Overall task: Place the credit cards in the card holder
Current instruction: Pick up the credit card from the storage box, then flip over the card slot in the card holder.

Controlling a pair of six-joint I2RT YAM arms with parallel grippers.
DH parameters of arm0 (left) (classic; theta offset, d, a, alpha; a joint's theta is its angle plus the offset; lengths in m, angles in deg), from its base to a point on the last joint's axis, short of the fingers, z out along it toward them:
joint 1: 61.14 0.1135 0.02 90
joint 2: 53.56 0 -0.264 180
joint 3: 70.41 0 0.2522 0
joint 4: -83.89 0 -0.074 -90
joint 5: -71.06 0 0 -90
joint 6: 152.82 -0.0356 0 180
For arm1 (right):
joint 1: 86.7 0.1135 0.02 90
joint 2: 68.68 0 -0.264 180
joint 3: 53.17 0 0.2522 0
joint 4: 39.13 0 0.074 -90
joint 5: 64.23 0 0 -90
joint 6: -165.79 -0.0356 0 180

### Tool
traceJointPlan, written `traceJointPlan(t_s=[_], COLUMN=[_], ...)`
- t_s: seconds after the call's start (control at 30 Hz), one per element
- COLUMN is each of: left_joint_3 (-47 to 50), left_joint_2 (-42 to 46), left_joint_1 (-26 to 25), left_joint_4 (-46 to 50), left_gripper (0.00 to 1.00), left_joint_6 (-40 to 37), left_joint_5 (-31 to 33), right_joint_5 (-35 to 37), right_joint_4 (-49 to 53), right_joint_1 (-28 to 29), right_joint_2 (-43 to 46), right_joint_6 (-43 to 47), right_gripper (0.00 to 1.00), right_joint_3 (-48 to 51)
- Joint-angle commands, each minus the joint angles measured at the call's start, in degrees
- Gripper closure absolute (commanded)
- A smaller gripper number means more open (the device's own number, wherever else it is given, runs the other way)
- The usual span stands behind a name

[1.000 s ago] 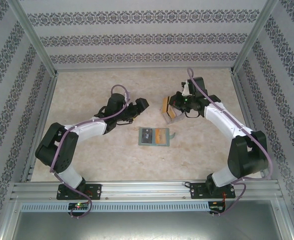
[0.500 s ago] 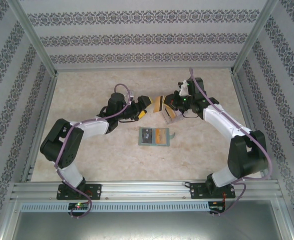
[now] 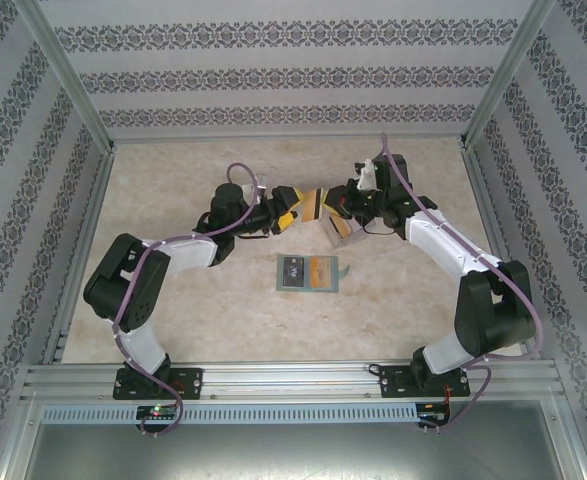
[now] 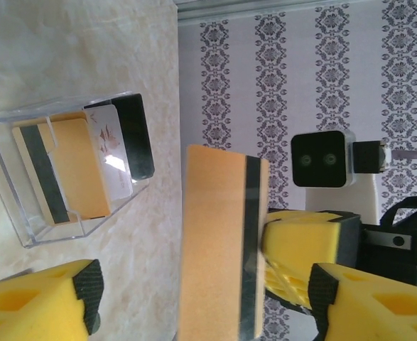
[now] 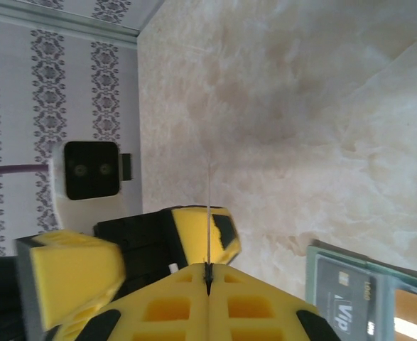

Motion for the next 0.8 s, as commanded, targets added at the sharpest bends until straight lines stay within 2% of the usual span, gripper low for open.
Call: traceJointPlan(t_s=[0.0,0.3,0.53,0.6,0.67,0.77], left_joint_3=[-0.09,-0.59,-0.35,-0.13,0.38,1.24], left_joint_2=[-1.65,-2.56,-2.25,-2.02,-1.70,-0.85], left_joint_1=[0.46,0.57,0.55,0.57,0.60,0.59], left_joint_4=[-7.42,-8.42,-8.00,-8.02,-8.22,-8.34], left_gripper=[0.27,0.59,0.94,1.00,1.00,1.00], left_joint_6=[2.93,4.11,4.51,5.15,6.08,7.63], left_joint_5=[-2.31,-2.18,-1.96,-1.66,-1.06,-0.19], right_joint_5=[-2.76,-4.80,-5.29,-5.19,-5.12,-5.33], right_joint_4=[-4.15,-3.27,-3.33,-3.40,-3.69,-4.38], right_joint_1=[-0.12,-0.67,-0.94,-1.06,-1.01,-1.08], right_joint_2=[0.65,-0.69,-1.47,-1.66,-1.86,-2.24], right_joint_6=[-2.63,-2.51,-2.83,-3.16,-3.67,-4.65], right_gripper=[0.98,0.97,0.96,0.93,0.91,0.84], right_joint_3=[0.93,1.34,1.97,2.01,2.08,2.40])
